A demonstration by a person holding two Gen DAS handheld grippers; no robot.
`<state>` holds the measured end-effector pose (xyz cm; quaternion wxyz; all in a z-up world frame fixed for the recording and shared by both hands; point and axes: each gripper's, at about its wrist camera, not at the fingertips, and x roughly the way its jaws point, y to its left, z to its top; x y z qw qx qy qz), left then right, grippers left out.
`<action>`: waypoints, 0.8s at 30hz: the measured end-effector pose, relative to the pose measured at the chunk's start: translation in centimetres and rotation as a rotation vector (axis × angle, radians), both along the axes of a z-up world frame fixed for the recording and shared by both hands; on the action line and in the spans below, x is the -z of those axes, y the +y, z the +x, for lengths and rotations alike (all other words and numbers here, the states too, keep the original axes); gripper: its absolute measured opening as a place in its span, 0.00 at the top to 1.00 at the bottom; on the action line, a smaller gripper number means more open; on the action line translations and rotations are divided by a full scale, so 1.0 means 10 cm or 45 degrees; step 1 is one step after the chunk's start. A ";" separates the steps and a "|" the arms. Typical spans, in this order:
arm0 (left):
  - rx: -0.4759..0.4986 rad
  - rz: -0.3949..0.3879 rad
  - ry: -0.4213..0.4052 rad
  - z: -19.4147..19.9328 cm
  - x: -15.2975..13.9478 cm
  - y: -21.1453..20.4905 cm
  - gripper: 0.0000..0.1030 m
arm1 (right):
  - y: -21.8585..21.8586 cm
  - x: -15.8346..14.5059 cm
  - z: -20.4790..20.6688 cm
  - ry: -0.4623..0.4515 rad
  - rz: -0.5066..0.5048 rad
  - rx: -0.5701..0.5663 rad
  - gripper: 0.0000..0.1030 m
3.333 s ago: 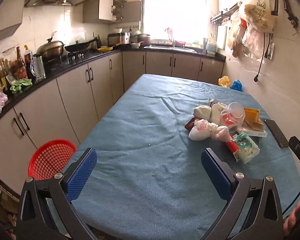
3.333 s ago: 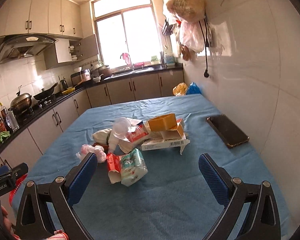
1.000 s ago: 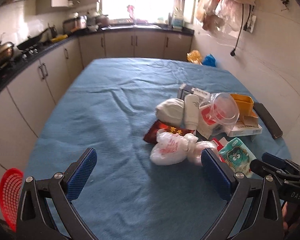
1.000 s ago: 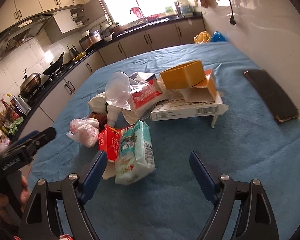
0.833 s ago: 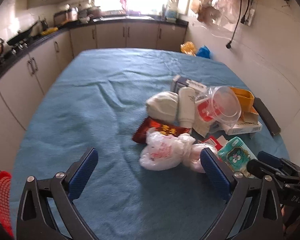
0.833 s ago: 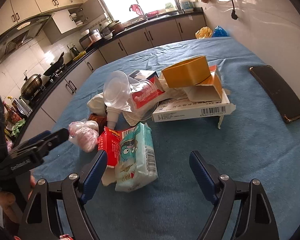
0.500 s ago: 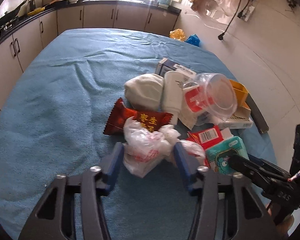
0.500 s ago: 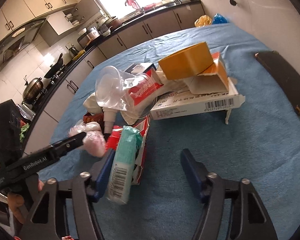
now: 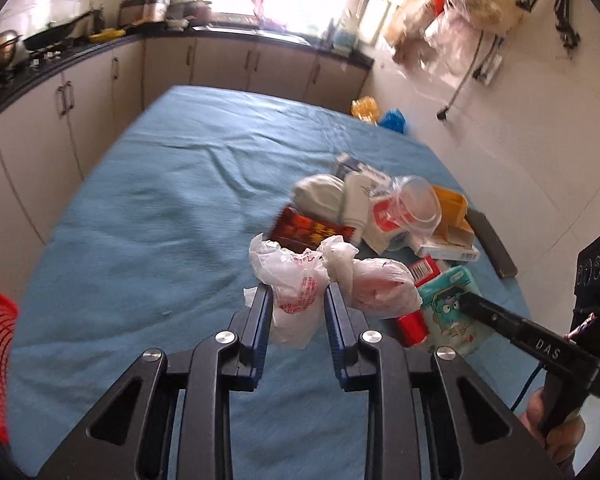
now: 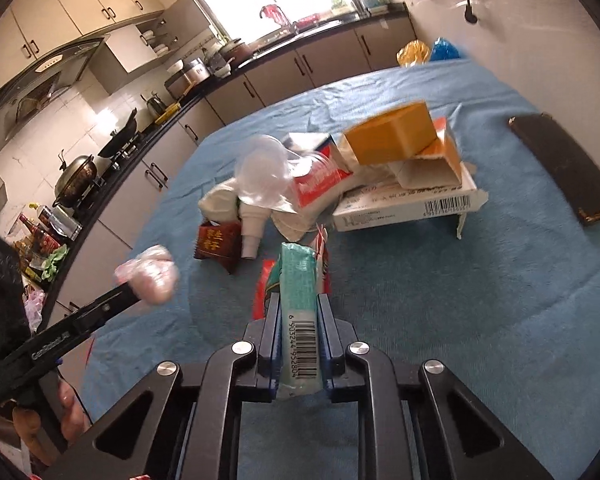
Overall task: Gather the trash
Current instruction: 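Carry both items to the red basket and open both grippers over it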
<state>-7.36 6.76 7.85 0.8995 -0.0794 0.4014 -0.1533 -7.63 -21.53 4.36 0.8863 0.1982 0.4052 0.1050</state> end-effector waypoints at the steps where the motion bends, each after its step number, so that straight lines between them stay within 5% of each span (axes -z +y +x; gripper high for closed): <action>1: -0.023 -0.001 -0.011 -0.05 -0.03 0.09 0.76 | 0.05 -0.06 -0.04 -0.015 -0.006 -0.002 0.86; 14: -0.545 0.073 -0.064 -0.70 -0.03 1.87 0.75 | 1.11 -0.44 -0.14 -0.127 -0.102 -0.212 0.88; 24: -0.879 0.192 0.092 -0.86 0.47 3.07 0.75 | 2.88 -0.32 0.16 -0.073 -0.050 -0.622 0.88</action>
